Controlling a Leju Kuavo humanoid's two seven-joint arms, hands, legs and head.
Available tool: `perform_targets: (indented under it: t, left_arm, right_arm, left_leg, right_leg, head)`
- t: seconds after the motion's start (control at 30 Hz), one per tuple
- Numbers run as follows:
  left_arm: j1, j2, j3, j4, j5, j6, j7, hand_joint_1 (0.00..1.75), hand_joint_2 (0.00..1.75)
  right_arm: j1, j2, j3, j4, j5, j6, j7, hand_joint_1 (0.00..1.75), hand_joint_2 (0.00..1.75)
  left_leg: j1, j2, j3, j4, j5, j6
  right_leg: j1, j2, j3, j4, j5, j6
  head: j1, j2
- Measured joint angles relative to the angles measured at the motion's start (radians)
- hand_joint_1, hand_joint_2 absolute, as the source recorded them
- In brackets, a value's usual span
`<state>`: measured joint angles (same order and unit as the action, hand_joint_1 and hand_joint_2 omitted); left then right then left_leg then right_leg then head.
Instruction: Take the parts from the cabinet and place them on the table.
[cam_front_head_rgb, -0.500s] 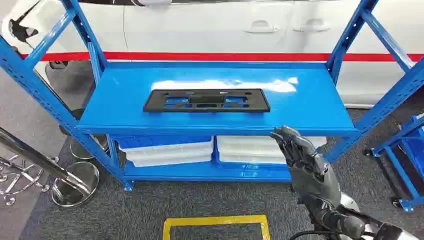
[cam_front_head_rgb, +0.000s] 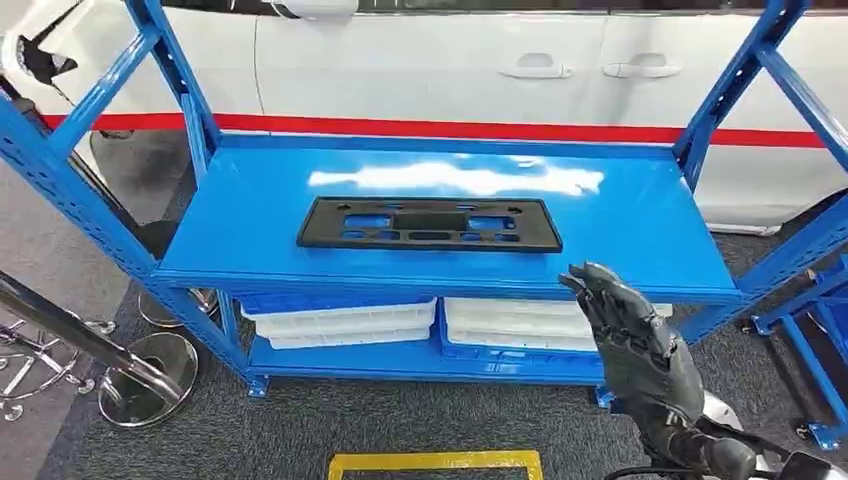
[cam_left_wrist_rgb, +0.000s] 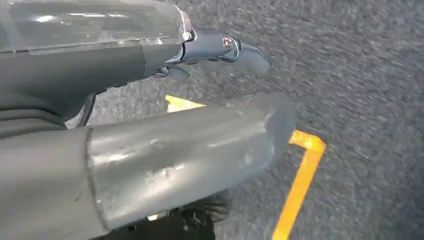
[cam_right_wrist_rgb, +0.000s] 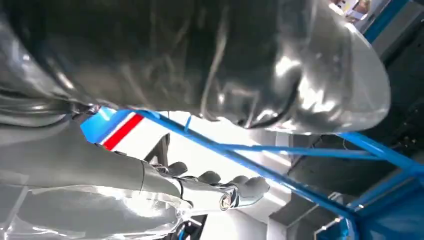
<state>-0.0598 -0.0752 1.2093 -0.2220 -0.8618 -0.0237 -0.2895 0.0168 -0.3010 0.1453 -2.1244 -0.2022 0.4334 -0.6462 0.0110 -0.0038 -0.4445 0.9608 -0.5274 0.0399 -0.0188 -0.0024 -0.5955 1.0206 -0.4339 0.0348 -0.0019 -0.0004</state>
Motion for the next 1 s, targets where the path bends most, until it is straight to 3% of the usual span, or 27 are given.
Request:
perform_targets:
  t: [0.03,0.07,0.1,0.17,0.2,0.23,0.3,0.33,0.37,0.4,0.47,0.5,0.53,0.57,0.63,0.7,0.73,0.8,0.83,0.87,0.9,0.93,0.97,1.0]
  left_arm:
    - [-0.004,0.000,0.000,0.000,0.000,0.000,-0.001,0.00,0.00]
    - [-0.005,0.000,0.000,0.000,0.000,0.000,-0.001,0.00,0.00]
    - [-0.005,0.000,0.000,0.000,0.000,0.000,-0.002,0.00,0.00]
    - [-0.005,0.000,0.000,0.000,0.000,0.000,-0.002,0.00,0.00]
    - [-0.006,-0.001,0.000,0.000,0.000,0.000,-0.002,0.00,0.00]
    - [-0.009,-0.001,0.000,0.000,-0.001,0.000,-0.002,0.00,0.00]
    - [-0.010,-0.001,0.000,0.000,0.000,0.000,-0.002,0.00,0.00]
    - [-0.007,-0.001,0.000,0.000,0.000,0.000,-0.002,0.00,0.00]
    - [-0.005,-0.001,0.000,0.000,0.000,0.000,-0.002,0.00,0.00]
    - [-0.003,-0.001,0.000,0.000,0.000,0.000,-0.002,0.00,0.00]
    - [-0.003,0.000,0.000,0.000,-0.001,0.000,-0.002,0.00,0.00]
    - [-0.002,0.001,0.000,0.000,0.000,0.000,-0.002,0.00,0.00]
    - [-0.004,0.001,0.000,0.000,0.000,0.000,-0.002,0.00,0.00]
    - [-0.005,0.001,0.000,0.000,0.000,0.000,-0.002,0.00,0.00]
    - [0.001,0.001,0.000,0.000,0.000,0.000,-0.001,0.00,0.00]
    - [-0.002,0.000,0.000,0.000,0.000,0.000,-0.002,0.00,0.00]
    - [-0.003,0.000,0.000,0.000,0.000,0.000,-0.002,0.00,0.00]
    - [-0.004,0.001,0.000,0.000,0.000,0.000,-0.002,0.00,0.00]
    - [-0.004,0.001,0.000,0.000,0.000,0.000,-0.002,0.00,0.00]
    - [-0.003,0.001,0.000,0.000,0.000,0.000,-0.002,0.00,0.00]
    - [-0.002,0.001,0.000,0.000,0.000,0.000,-0.002,0.00,0.00]
    - [-0.002,0.000,0.000,0.000,0.000,0.000,-0.002,0.00,0.00]
    - [-0.003,0.000,0.000,0.000,0.000,0.000,-0.002,0.00,0.00]
    - [0.000,-0.001,0.000,0.000,0.000,0.000,-0.002,0.00,0.00]
  right_arm:
    - [0.000,-0.001,-0.001,-0.002,-0.001,0.000,0.000,0.00,0.00]
    - [0.007,-0.003,-0.004,-0.004,-0.001,0.000,0.000,0.00,0.00]
    - [0.010,-0.004,-0.008,-0.005,-0.002,0.000,-0.001,0.00,0.00]
    - [0.011,-0.004,-0.010,-0.010,-0.002,0.000,0.000,0.00,0.00]
    - [0.010,-0.004,-0.012,-0.012,-0.003,0.000,-0.001,0.00,0.00]
    - [0.010,-0.004,-0.013,-0.014,-0.003,0.000,-0.001,0.00,0.00]
    - [0.013,-0.004,-0.013,-0.014,-0.002,0.001,0.000,0.00,0.00]
    - [0.013,-0.004,-0.013,-0.014,-0.002,0.001,0.000,0.00,0.00]
    - [0.014,-0.004,-0.013,-0.014,-0.002,0.001,0.000,0.00,0.00]
    - [0.014,-0.004,-0.013,-0.014,-0.003,0.001,0.000,0.00,0.00]
    - [0.014,-0.004,-0.013,-0.014,-0.003,0.001,0.000,0.00,0.00]
    - [0.015,-0.004,-0.013,-0.014,-0.003,0.000,0.000,0.00,0.00]
    - [0.016,-0.004,-0.013,-0.013,-0.002,0.000,0.000,0.00,0.00]
    - [0.016,-0.004,-0.013,-0.013,-0.003,0.000,0.000,0.00,0.00]
    - [0.017,-0.005,-0.014,-0.015,-0.003,0.000,-0.001,0.00,0.00]
    - [0.017,-0.006,-0.015,-0.017,-0.003,0.000,-0.001,0.00,0.00]
    - [0.013,-0.008,-0.016,-0.019,-0.003,0.000,-0.002,0.00,0.00]
    - [0.017,-0.008,-0.016,-0.019,-0.004,0.000,-0.001,0.00,0.00]
    - [0.018,-0.008,-0.016,-0.019,-0.004,0.000,-0.001,0.00,0.00]
    - [0.018,-0.008,-0.016,-0.019,-0.004,0.000,-0.001,0.00,0.00]
    - [0.018,-0.008,-0.016,-0.019,-0.003,0.000,-0.001,0.00,0.00]
    - [0.019,-0.008,-0.016,-0.019,-0.004,0.000,-0.001,0.00,0.00]
    - [0.018,-0.008,-0.016,-0.019,-0.003,0.000,-0.001,0.00,0.00]
    - [0.018,-0.008,-0.016,-0.019,-0.003,0.000,-0.001,0.00,0.00]
  left_leg:
    - [0.000,0.000,-0.006,0.005,-0.003,-0.008]
    - [-0.001,0.002,-0.008,0.004,-0.009,-0.016]
    - [-0.002,0.003,0.002,0.009,-0.009,-0.021]
    - [0.001,0.004,0.007,0.024,-0.021,-0.029]
    - [0.001,0.003,-0.010,0.069,-0.034,-0.032]
    - [0.002,0.003,-0.051,0.141,-0.060,-0.034]
    - [0.002,0.003,-0.161,0.304,-0.128,-0.037]
    - [0.002,0.003,-0.200,0.348,-0.135,-0.037]
    - [0.002,0.003,-0.214,0.340,-0.108,-0.034]
    - [0.002,0.003,-0.208,0.295,-0.064,-0.032]
    - [0.000,0.003,-0.160,0.123,0.067,-0.020]
    - [-0.006,0.003,-0.149,0.072,0.099,-0.012]
    - [-0.013,0.004,-0.154,0.062,0.054,-0.013]
    - [-0.016,0.002,-0.146,0.053,0.072,-0.004]
    - [-0.012,0.001,-0.135,0.039,0.077,0.006]
    - [-0.004,0.000,-0.104,0.023,0.075,0.015]
    - [-0.004,0.000,-0.100,0.023,0.070,0.022]
    - [-0.006,0.000,-0.093,0.023,0.059,0.024]
    - [-0.006,0.000,-0.089,0.024,0.053,0.024]
    - [-0.006,-0.001,-0.080,0.024,0.046,0.023]
    - [-0.006,-0.001,-0.066,0.024,0.036,0.021]
    - [-0.006,-0.002,-0.050,0.023,0.027,0.020]
    - [-0.006,-0.002,-0.031,0.020,0.016,0.017]
    - [-0.004,-0.003,-0.028,0.013,0.008,0.013]
  right_leg:
    - [0.010,-0.002,-0.003,-0.020,-0.014,-0.009]
    - [0.010,0.001,-0.008,-0.013,0.003,-0.020]
    - [0.009,0.002,-0.008,-0.014,-0.006,-0.028]
    - [0.002,0.005,0.019,-0.025,-0.013,-0.042]
    - [0.003,0.003,0.030,-0.027,-0.019,-0.050]
    - [0.003,0.003,0.036,-0.028,-0.024,-0.055]
    - [0.006,0.003,0.044,-0.027,-0.038,-0.058]
    - [0.007,0.005,0.051,-0.027,-0.045,-0.059]
    - [0.008,0.007,0.063,-0.027,-0.053,-0.057]
    - [0.008,0.008,0.076,-0.027,-0.061,-0.056]
    - [0.008,0.008,0.110,-0.028,-0.083,-0.050]
    - [0.006,0.008,0.117,-0.031,-0.091,-0.046]
    - [0.007,0.011,0.116,-0.032,-0.095,-0.038]
    - [0.007,0.012,0.113,-0.032,-0.099,-0.031]
    - [0.010,0.011,0.127,-0.030,-0.090,-0.019]
    - [0.007,0.007,0.127,0.003,-0.115,-0.011]
    - [0.006,0.007,0.092,0.060,-0.145,-0.006]
    - [0.003,0.007,-0.011,0.215,-0.209,0.004]
    - [0.003,0.007,-0.054,0.269,-0.222,0.005]
    - [0.003,0.007,-0.077,0.279,-0.205,0.005]
    - [0.003,0.007,-0.075,0.238,-0.158,0.004]
    - [0.004,0.007,-0.054,0.166,-0.099,0.001]
    - [0.006,0.007,-0.021,0.067,-0.028,-0.009]
    - [0.010,0.005,-0.006,-0.004,0.016,-0.018]
  head:
    - [0.001,0.000]
    - [-0.001,0.000]
    - [-0.001,0.000]
    - [-0.002,0.000]
    - [-0.001,0.000]
    - [-0.003,0.000]
    - [-0.002,0.000]
    - [-0.002,0.000]
    - [-0.002,0.000]
    - [-0.002,0.000]
    - [-0.002,0.000]
    - [-0.001,0.000]
    - [-0.002,0.000]
    - [-0.002,0.000]
    - [-0.002,0.000]
    - [-0.001,0.000]
    - [-0.001,0.000]
    - [-0.001,0.000]
    - [-0.002,0.000]
    - [-0.001,0.000]
    - [-0.001,0.000]
    - [-0.002,0.000]
    - [-0.001,0.000]
    - [-0.001,0.000]
